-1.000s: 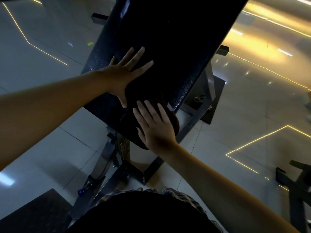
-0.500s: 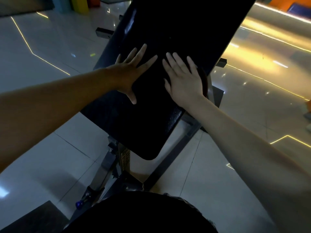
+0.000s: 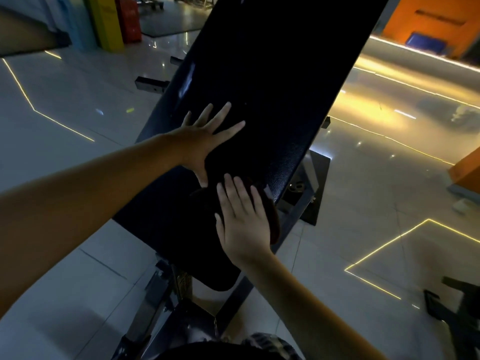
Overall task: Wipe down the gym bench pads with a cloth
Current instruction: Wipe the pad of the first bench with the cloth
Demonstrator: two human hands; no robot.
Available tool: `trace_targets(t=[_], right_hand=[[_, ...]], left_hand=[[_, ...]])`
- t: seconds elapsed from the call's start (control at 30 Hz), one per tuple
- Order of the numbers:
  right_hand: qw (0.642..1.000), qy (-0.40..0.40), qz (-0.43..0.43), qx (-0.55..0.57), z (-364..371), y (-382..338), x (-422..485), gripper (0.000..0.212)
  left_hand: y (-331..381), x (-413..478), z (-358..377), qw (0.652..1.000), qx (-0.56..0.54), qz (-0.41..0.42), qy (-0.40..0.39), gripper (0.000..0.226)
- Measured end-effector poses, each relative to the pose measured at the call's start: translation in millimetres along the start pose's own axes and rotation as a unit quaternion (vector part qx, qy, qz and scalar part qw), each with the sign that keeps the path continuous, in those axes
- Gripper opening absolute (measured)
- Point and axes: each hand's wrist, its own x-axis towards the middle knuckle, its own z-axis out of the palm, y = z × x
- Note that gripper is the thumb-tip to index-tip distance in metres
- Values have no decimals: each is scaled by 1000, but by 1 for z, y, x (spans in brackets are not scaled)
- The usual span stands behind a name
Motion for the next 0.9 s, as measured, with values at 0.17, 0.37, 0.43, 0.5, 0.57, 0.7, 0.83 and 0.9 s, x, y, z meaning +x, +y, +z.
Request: trace_targets(t=[0.17, 0.37, 0.43, 0.5, 0.57, 0.7, 0.83, 0.9], right_hand=[[999, 19, -45, -9, 0, 17, 11, 55], [996, -10, -76, -48, -15, 40, 37, 59], [995, -14, -68, -73, -27, 56, 57, 63], [994, -4, -58, -88, -42, 74, 79, 65], [993, -4, -53, -105, -55, 92, 100, 64], [989, 11, -6, -145, -72, 125, 143, 62], [991, 30, 28, -131, -82, 141, 173, 61], [993, 29, 31, -112, -82, 139, 172, 61]], left_hand=[[-2, 8, 1, 999, -22, 16, 38, 152], [-11, 11, -2, 996, -78, -36, 39, 144], [-13, 16, -9, 994, -90, -40, 44, 137], [-11, 23, -19, 991, -108, -37, 63, 129], [-8, 32, -30, 991, -111, -34, 71, 128], [-6, 51, -49, 995, -82, -41, 31, 137], [-5, 65, -58, 996, -71, -52, 22, 145], [-5, 69, -61, 994, -85, -55, 26, 145]])
